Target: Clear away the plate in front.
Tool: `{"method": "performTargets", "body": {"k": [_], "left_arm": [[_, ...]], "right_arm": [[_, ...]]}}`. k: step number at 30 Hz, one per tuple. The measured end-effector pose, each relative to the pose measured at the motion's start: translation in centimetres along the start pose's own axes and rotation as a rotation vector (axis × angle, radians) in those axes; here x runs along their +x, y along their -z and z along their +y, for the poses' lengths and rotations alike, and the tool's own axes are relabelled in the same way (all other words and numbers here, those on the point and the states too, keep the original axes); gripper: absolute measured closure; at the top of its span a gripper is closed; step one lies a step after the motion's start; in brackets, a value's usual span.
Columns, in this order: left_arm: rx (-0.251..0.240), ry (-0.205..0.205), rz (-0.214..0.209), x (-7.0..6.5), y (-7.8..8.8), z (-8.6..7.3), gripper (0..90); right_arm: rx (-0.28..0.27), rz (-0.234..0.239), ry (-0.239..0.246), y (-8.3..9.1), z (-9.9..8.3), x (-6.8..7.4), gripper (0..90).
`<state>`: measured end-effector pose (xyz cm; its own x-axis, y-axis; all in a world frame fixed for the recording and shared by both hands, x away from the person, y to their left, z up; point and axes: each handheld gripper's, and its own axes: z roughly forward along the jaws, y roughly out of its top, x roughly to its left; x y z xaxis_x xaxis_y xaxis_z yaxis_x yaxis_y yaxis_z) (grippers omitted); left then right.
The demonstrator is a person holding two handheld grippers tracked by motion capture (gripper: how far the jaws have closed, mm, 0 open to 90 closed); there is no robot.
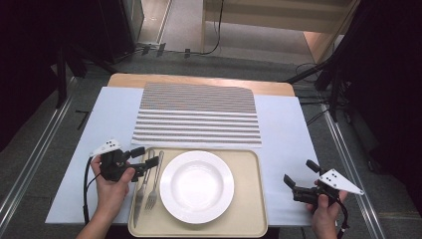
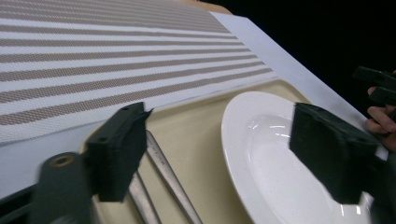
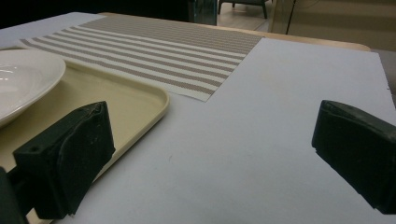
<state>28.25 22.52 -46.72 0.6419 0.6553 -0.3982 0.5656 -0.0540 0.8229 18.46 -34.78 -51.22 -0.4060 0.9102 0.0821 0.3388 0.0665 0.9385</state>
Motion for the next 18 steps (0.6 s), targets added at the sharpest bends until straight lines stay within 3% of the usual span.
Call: {"method": "performTargets", "body": {"k": [3,6,13,18], "left_arm": [[-0.014,-0.014,0.002,0.6,0.6,-0.2,9.7],[-0.028,-0.025,-0.008,1.1,1.1,-0.5,0.0],[-0.044,-0.037,0.030,1.7,2.0,-0.7,0.0],[-0.050,-0.076,0.056,2.0,2.5,-1.0,0.0]], "right_arm": [[0.001,-0.001,0.001,0.0,0.0,0.0,0.0],[0.003,-0.001,0.001,0.0,0.0,0.0,0.0],[0.004,-0.002,0.002,0.0,0.0,0.0,0.0],[0.003,-0.002,0.001,0.0,0.0,0.0,0.0]]}}
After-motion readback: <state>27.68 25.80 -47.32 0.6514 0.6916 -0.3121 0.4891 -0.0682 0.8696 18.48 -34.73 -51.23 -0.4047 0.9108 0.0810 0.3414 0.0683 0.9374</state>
